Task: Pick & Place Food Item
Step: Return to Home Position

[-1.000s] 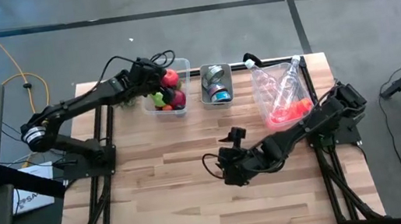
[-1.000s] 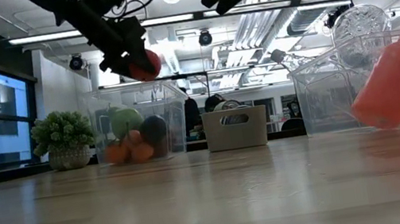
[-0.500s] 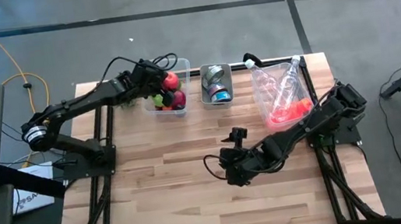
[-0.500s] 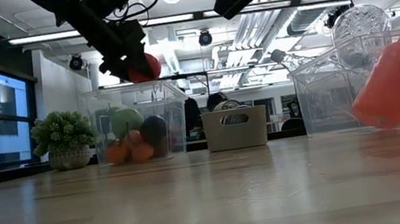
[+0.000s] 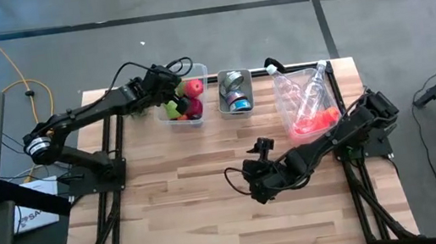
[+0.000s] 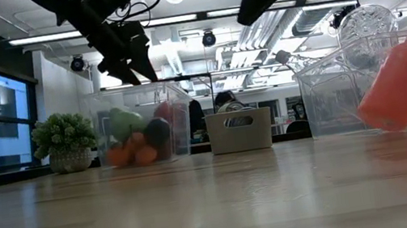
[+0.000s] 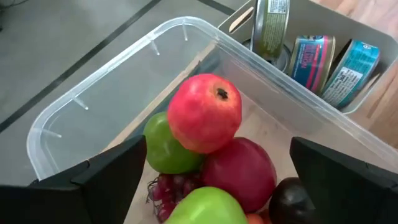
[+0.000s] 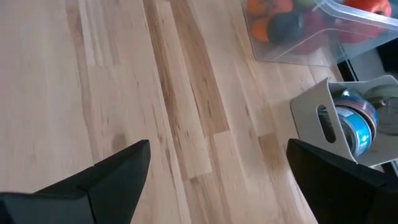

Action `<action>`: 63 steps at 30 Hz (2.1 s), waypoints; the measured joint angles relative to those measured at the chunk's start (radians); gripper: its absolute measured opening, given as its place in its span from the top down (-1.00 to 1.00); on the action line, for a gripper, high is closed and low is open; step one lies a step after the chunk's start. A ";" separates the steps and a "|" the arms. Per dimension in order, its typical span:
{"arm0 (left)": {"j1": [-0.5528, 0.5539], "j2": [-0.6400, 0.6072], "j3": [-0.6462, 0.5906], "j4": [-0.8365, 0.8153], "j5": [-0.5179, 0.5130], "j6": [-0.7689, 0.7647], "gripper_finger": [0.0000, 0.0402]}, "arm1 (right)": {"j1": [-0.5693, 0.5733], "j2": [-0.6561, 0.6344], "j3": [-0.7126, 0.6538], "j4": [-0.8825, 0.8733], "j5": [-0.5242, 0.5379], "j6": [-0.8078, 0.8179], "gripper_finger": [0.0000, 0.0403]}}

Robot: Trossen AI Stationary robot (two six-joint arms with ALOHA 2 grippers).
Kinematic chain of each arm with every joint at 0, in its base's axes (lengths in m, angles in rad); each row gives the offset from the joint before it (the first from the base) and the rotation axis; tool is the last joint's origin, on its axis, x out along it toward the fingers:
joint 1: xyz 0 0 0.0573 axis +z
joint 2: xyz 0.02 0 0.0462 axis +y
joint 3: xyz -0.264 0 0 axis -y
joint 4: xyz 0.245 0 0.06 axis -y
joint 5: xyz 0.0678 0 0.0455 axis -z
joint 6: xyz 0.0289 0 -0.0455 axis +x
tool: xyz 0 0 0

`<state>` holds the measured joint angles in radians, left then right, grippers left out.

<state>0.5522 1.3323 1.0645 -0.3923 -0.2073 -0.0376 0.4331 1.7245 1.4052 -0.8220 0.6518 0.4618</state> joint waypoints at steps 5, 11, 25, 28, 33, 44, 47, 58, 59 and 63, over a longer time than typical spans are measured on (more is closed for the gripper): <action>0.000 -0.011 0.000 -0.005 0.003 -0.001 -0.94 | 0.003 0.000 0.000 -0.012 0.000 -0.013 -0.82; -0.015 -0.009 0.000 -0.004 0.006 0.048 -0.94 | 0.021 -0.001 0.000 -0.018 0.000 0.004 -0.82; -0.198 -0.284 0.000 -0.108 -0.114 0.182 -0.94 | 0.017 -0.001 0.000 -0.013 -0.022 0.034 -0.82; -0.238 -0.360 0.000 -0.125 -0.108 0.141 -0.94 | 0.010 -0.001 0.000 0.050 -0.063 0.089 -0.82; -0.284 -0.431 0.000 -0.137 -0.101 0.069 -0.94 | 0.010 -0.001 0.000 0.162 -0.168 0.052 -0.82; -0.329 -0.432 0.000 -0.160 -0.099 0.072 -0.94 | 0.007 0.000 0.000 0.237 -0.280 0.059 -0.78; -0.329 -0.420 0.000 -0.157 -0.099 0.119 -0.94 | -0.006 0.000 0.000 0.236 -0.260 0.091 -0.65; -0.328 -0.391 -0.001 -0.128 -0.099 0.128 -0.94 | -0.029 0.000 0.000 0.236 -0.286 0.051 0.56; -0.328 -0.386 -0.001 -0.107 -0.099 0.131 -0.94 | -0.033 0.000 0.000 0.236 -0.286 0.038 0.70; -0.328 -0.360 -0.001 -0.025 -0.099 0.138 -0.94 | -0.052 -0.008 0.000 0.233 -0.289 0.005 0.96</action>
<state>0.2237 0.9722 1.0637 -0.4171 -0.3065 0.1008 0.3813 1.7167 1.4052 -0.5889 0.3631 0.4671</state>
